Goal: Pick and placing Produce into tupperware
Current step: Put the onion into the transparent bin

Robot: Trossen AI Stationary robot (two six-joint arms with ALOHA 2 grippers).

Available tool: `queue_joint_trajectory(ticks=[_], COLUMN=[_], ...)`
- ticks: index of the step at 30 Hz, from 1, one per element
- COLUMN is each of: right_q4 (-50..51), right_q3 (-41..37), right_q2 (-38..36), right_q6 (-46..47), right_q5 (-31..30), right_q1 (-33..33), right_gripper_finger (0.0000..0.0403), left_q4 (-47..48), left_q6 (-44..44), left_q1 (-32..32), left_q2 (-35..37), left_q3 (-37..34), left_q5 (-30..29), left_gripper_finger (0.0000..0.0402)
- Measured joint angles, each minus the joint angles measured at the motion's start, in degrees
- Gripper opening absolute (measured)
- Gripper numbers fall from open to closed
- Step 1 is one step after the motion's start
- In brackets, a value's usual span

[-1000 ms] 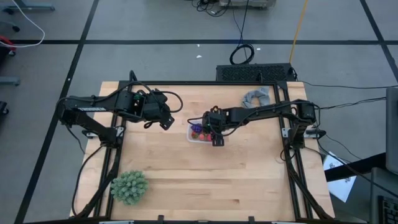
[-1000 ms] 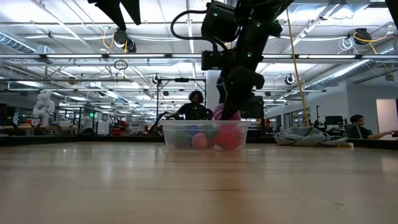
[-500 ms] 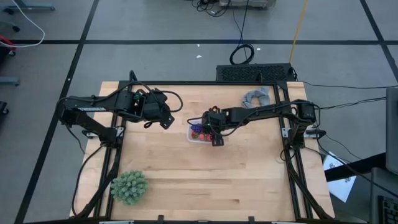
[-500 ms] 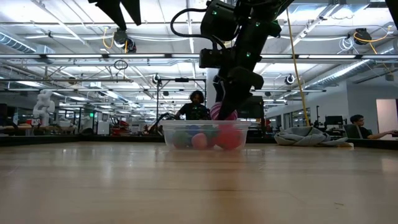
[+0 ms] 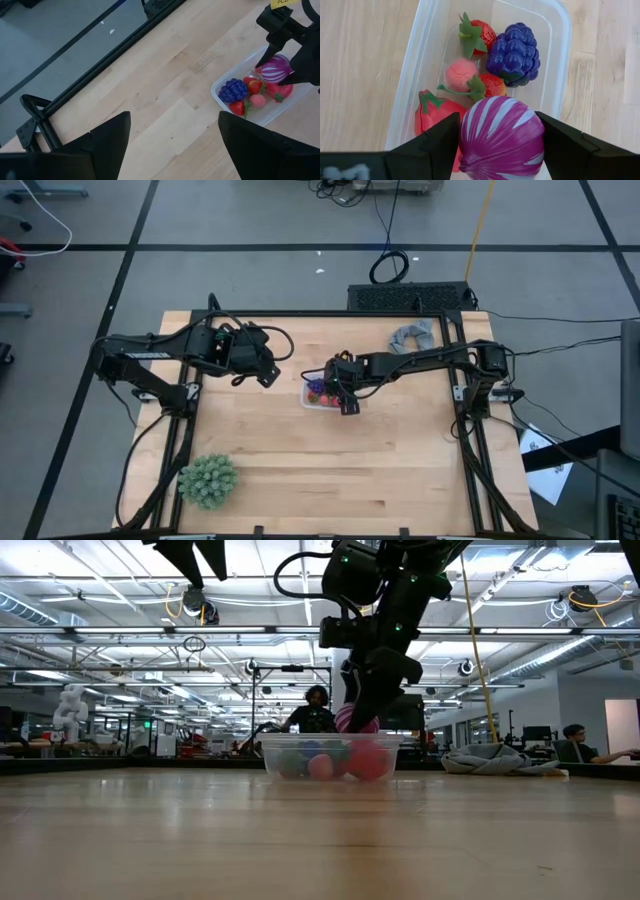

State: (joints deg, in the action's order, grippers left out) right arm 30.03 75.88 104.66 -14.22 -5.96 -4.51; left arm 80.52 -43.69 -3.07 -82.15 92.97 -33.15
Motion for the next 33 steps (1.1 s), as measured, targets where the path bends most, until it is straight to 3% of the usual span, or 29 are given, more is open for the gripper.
queue_joint_trajectory(ticks=[33], right_q4=[1.9], right_q3=[0.0], right_q2=[0.1], right_q6=[3.9], right_q5=[0.0], right_q1=[-2.7], right_gripper_finger=[0.0236], left_q4=[0.0], left_q6=[0.0], left_q1=[0.0], left_q2=[0.0], left_q3=[0.0], left_q5=[0.0], left_gripper_finger=[0.0308])
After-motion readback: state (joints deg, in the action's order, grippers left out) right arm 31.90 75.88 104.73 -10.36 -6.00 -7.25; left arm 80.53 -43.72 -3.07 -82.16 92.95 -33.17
